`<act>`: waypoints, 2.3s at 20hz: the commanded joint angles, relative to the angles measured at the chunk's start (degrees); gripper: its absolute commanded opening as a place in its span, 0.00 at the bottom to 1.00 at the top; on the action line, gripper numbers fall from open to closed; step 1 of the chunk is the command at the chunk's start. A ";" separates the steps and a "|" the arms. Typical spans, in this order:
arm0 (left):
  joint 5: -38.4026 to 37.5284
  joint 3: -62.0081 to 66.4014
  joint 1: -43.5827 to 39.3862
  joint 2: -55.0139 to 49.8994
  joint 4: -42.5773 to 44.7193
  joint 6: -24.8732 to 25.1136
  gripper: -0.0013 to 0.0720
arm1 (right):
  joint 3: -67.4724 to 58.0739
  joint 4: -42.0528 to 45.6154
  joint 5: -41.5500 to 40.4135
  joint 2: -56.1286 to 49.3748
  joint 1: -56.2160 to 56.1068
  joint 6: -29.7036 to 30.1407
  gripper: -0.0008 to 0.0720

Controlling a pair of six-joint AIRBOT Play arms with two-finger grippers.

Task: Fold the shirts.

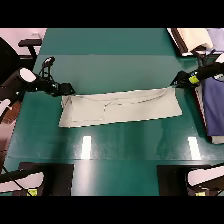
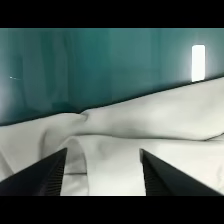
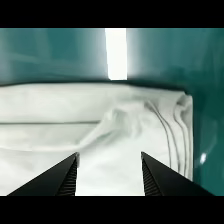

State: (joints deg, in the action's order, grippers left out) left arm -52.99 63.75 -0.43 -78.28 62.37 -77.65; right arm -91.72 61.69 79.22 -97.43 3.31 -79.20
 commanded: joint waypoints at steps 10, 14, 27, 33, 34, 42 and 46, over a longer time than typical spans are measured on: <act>-3.39 2.38 -3.87 -0.37 -7.32 -0.42 0.06 | 16.22 -9.79 4.33 -2.19 15.56 10.51 0.65; 2.82 2.45 -11.63 -1.92 -7.43 -5.86 0.06 | 16.35 -9.90 3.08 -4.55 12.15 10.69 0.64; 5.09 21.35 -30.67 -25.16 -11.82 -8.07 0.05 | 2.40 -25.46 7.65 8.85 1.88 11.80 0.03; 4.55 24.24 -32.44 -28.33 -11.76 -8.04 0.05 | -4.48 -27.61 4.98 15.58 -7.91 10.60 0.03; 4.48 24.22 -32.46 -28.33 -11.78 -8.04 0.05 | -5.53 -27.65 4.57 15.78 -9.49 10.58 0.03; 2.60 25.35 -30.47 -26.80 -8.04 -7.87 0.05 | -8.66 -27.61 0.74 15.69 -19.89 10.51 0.03; 0.59 26.45 -22.43 -17.38 -4.02 -7.85 0.05 | -8.66 -27.65 -2.19 15.50 -25.68 10.58 0.03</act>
State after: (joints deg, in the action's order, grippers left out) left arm -51.05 89.54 -27.55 -101.10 55.07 -85.60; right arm -100.18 34.13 79.42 -81.82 -18.39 -68.66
